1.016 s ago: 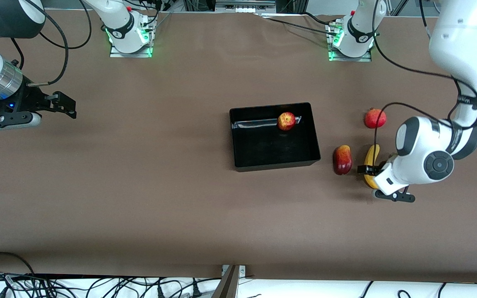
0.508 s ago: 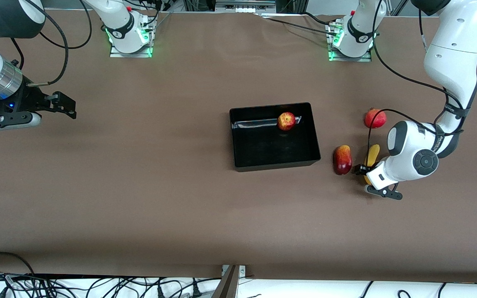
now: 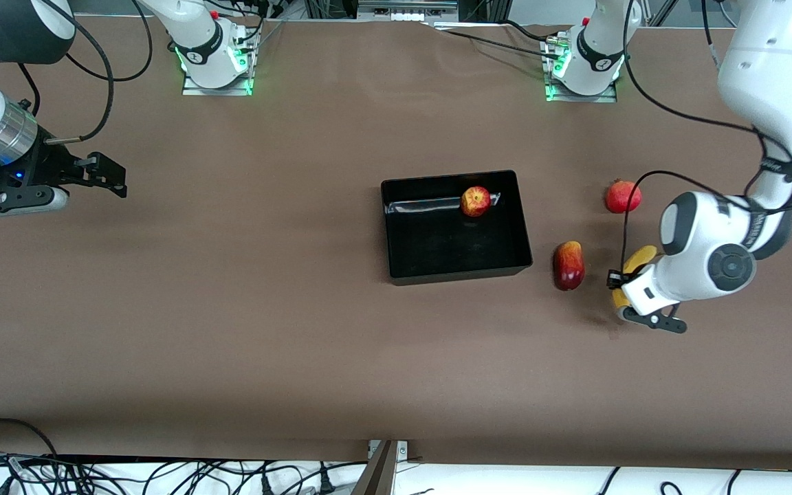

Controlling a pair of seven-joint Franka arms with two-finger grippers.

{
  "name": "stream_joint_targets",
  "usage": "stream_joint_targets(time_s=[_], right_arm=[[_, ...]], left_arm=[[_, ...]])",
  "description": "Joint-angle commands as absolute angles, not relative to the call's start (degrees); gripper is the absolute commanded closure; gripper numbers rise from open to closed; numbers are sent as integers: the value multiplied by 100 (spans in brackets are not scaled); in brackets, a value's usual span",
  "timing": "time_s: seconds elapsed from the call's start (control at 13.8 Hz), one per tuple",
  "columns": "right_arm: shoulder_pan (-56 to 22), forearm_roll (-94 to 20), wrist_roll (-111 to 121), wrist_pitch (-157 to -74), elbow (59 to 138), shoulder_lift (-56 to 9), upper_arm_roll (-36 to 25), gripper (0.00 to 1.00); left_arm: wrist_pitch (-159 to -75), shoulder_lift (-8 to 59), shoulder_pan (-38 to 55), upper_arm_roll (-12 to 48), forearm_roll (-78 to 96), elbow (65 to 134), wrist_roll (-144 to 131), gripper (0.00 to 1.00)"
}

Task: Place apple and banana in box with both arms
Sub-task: 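Move the left gripper to the yellow banana and grasp it, then carry the banana over the tray with the left gripper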

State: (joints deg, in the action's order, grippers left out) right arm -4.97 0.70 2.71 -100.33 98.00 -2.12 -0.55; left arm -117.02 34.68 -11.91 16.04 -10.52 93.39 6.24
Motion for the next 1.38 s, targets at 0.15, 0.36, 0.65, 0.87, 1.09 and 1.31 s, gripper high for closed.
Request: stream_joint_targets(time_s=[0.15,0.36,0.65,0.87,1.09,1.31], right_arm=[[-457,79,281,-10011,9668,-272,-26,0],[-448,79,281,-10011,9677,-272,-18,0],[-448,79,281,-10011,9677,-272,-26,0],[-448,79,281,-10011,9677,-272,-18,0],[-448,79,281,-10011,9668,-272,-26,0],[-448,79,281,-10011,9668,-272,-26,0]], left_arm=[[-10214,3401,-433,2021,-661,8131,-1057,100],[-10257,3489,418,2022,-142,8121,-2676,100],[-10949,3717,1422,2013,-123,8104,-4531,100],[-11678,4086,1994,1978,-193,8138,-5237,100],[-12067,4507,2074,1978,-220,8218,-5265,100],[-12146,4631,2311,1969,-211,8235,-5326,100]])
